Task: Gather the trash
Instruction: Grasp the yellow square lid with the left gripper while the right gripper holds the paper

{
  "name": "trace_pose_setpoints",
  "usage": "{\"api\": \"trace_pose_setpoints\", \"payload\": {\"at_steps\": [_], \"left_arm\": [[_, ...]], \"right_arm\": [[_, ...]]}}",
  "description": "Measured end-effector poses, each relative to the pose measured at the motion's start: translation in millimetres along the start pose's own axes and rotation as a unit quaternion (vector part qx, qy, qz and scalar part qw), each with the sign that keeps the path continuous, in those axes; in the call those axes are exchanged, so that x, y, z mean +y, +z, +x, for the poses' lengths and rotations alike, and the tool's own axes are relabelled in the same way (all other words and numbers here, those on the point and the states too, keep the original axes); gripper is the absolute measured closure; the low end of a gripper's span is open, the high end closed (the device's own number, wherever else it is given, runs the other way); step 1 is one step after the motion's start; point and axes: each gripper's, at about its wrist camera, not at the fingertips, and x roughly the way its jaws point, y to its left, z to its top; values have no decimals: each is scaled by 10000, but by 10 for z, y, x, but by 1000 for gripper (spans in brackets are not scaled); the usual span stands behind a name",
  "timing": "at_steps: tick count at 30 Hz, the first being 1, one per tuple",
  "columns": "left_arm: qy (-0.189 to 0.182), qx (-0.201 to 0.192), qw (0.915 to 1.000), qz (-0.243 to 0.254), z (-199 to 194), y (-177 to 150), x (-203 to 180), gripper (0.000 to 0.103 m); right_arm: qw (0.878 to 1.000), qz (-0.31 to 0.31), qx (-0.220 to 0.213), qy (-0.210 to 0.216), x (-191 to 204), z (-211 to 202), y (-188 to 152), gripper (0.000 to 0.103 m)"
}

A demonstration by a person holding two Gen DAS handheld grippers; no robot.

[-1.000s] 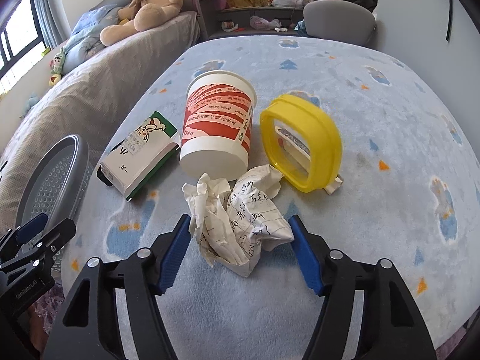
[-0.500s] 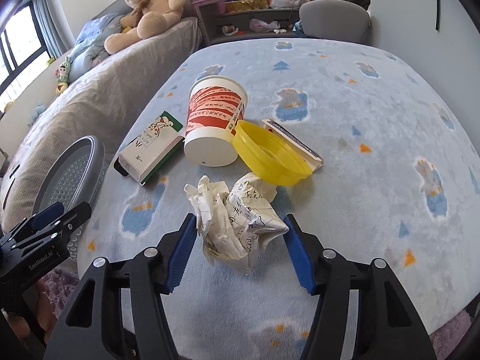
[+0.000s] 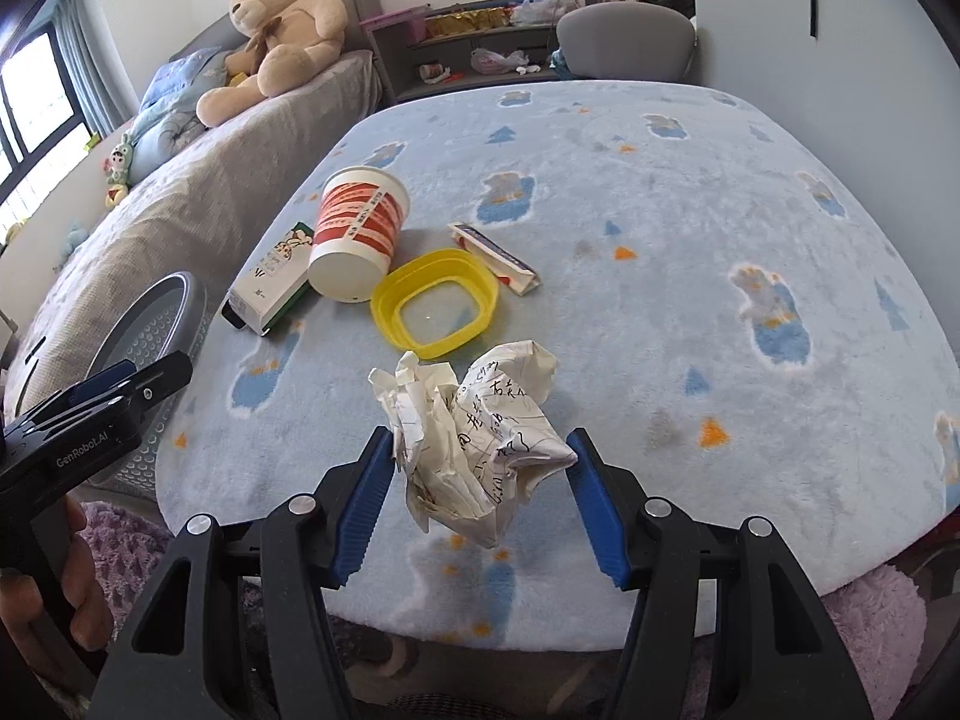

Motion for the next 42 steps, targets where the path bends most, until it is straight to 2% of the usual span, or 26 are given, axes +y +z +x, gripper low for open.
{"api": "trace_pose_setpoints", "payload": {"at_steps": [12, 27, 42], "left_arm": [[-305, 135, 9991, 276, 120, 87, -720, 28], [-517, 775, 9953, 268, 695, 200, -1280, 28], [-95, 862, 9960, 234, 1009, 315, -1523, 28]], "right_arm": [[9992, 349, -187, -89, -612, -144, 76, 45], [9986, 484, -224, 37, -1083, -6, 269, 45], [9968, 738, -203, 231, -1347, 103, 266, 45]]}}
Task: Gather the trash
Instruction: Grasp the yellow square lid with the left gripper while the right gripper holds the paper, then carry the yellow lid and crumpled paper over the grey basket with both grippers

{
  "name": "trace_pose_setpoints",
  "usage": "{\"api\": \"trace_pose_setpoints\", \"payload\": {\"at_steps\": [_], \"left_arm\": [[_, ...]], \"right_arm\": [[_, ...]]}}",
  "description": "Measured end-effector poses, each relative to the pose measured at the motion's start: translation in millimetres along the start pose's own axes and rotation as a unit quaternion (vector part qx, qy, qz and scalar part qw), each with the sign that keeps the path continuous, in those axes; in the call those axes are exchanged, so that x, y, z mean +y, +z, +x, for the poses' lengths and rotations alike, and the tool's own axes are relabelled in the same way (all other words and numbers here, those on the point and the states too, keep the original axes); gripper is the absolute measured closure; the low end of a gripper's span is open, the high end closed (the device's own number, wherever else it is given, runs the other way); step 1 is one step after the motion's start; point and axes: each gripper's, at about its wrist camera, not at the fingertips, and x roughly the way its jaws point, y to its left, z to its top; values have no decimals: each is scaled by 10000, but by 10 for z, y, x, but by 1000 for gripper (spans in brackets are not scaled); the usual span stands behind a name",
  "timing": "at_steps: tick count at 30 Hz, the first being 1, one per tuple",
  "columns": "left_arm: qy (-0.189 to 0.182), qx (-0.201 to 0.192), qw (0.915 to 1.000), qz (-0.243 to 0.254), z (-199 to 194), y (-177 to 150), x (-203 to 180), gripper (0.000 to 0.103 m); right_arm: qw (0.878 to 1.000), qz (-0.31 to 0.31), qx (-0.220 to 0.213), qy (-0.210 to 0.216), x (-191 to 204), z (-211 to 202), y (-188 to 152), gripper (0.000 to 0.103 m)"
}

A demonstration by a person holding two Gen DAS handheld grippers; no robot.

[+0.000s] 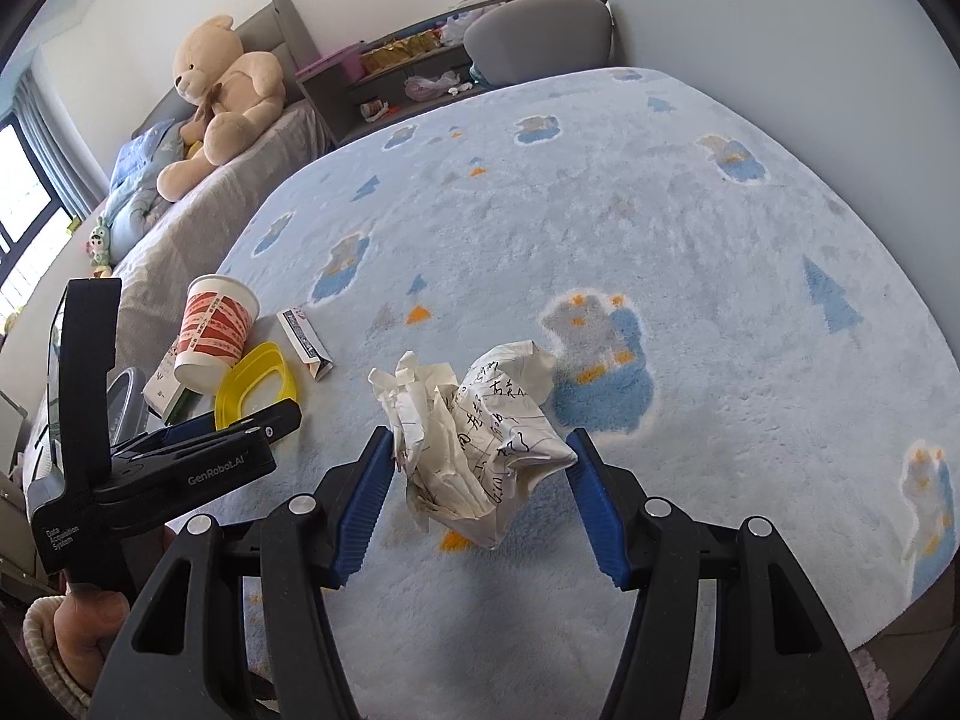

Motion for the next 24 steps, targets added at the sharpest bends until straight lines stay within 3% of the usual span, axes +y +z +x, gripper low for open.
{"api": "trace_pose_setpoints", "payload": {"at_steps": [10, 24], "left_arm": [[140, -90, 9999, 2, 82, 66, -62, 30], [-35, -230, 9994, 245, -185, -105, -63, 32]], "right_arm": [[10000, 73, 17, 27, -18, 19, -25, 45], [9999, 102, -68, -121, 4, -97, -66, 45]]}}
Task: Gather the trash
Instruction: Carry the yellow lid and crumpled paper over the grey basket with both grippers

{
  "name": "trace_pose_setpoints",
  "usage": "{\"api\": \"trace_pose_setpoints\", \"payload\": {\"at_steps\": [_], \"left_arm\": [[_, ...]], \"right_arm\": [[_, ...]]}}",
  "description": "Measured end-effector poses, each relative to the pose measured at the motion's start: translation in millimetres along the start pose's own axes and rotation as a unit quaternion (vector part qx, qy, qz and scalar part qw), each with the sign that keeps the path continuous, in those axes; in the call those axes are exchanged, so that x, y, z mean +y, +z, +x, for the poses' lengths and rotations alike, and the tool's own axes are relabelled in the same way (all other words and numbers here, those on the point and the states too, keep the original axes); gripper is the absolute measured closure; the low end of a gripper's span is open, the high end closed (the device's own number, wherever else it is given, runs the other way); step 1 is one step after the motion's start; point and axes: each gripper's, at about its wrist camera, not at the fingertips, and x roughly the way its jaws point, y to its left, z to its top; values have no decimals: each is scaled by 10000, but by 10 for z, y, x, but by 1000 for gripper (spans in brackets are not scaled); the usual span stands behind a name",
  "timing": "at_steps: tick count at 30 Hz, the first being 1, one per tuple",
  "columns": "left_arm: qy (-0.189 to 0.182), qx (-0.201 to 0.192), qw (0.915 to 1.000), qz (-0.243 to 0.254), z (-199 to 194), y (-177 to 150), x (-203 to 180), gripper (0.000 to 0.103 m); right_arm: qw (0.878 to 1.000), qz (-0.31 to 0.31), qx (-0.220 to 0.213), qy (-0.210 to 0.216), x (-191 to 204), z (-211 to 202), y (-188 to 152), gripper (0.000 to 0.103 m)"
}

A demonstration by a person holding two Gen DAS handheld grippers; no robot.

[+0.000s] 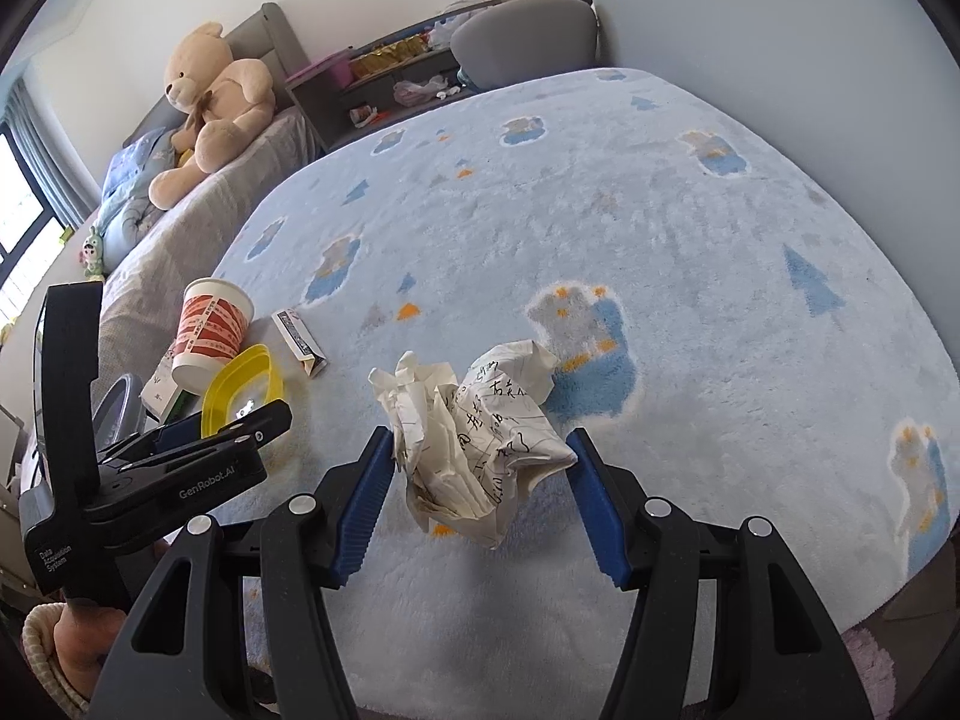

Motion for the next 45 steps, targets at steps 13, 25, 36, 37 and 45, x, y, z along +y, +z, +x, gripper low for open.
{"api": "trace_pose_setpoints", "payload": {"at_steps": [13, 25, 36, 37, 45], "left_arm": [[-181, -440, 9988, 106, -507, -100, 139, 32], [-338, -890, 9955, 9, -998, -161, 467, 32], [-274, -1121, 9932, -184, -1214, -269, 937, 32], [-267, -1135, 9930, -206, -1229, -283, 982, 32], [-183, -1202, 9916, -432, -1281, -378, 1424, 32]], "right_arm": [[9999, -24, -117, -119, 116, -200, -81, 45], [9996, -178, -240, -20, 490, -395, -79, 45], [9979, -586, -284, 71, 1037, -418, -105, 45], [9977, -619, -279, 81, 1086, -413, -110, 45], [9963, -806, -162, 254, 1485, -302, -152, 45]]}}
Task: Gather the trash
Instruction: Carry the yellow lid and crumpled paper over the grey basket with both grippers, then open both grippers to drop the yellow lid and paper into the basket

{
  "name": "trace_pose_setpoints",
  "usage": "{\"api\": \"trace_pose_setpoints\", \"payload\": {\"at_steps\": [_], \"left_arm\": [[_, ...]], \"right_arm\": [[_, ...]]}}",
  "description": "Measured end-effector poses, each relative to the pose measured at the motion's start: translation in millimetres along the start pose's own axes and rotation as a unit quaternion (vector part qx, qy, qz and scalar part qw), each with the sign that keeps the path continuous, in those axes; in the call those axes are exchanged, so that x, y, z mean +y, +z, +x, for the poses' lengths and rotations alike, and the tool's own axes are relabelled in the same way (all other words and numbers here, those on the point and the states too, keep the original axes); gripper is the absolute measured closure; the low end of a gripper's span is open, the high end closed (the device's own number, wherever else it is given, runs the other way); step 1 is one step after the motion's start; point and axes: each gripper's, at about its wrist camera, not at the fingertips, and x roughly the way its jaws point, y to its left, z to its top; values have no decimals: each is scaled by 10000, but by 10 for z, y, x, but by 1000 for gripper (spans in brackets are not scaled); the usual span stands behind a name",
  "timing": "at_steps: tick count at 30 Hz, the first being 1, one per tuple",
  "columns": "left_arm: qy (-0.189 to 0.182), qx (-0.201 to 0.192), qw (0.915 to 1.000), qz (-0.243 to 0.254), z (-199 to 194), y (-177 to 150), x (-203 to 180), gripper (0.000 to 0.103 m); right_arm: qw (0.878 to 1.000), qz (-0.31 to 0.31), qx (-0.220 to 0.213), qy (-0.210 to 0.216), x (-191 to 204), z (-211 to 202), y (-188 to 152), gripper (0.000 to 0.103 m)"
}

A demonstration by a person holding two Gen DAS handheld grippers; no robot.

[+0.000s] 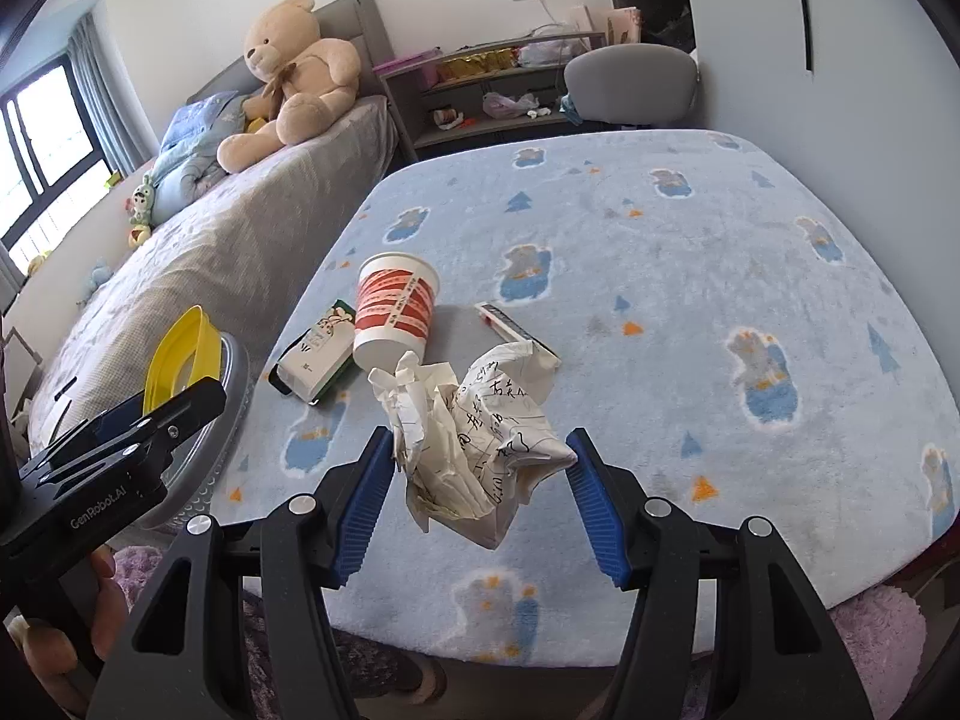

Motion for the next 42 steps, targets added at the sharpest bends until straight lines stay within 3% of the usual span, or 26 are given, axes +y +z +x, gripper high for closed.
{"api": "trace_pose_setpoints", "payload": {"at_steps": [28, 42], "left_arm": [[596, 164, 9959, -662, 67, -204, 1386, 32], [733, 220, 9926, -938, 178, -250, 1840, 32]], "right_arm": [[9943, -777, 308, 660, 1304, 605, 33, 45], [9896, -1130, 430, 779, 1734, 870, 85, 45]]}}
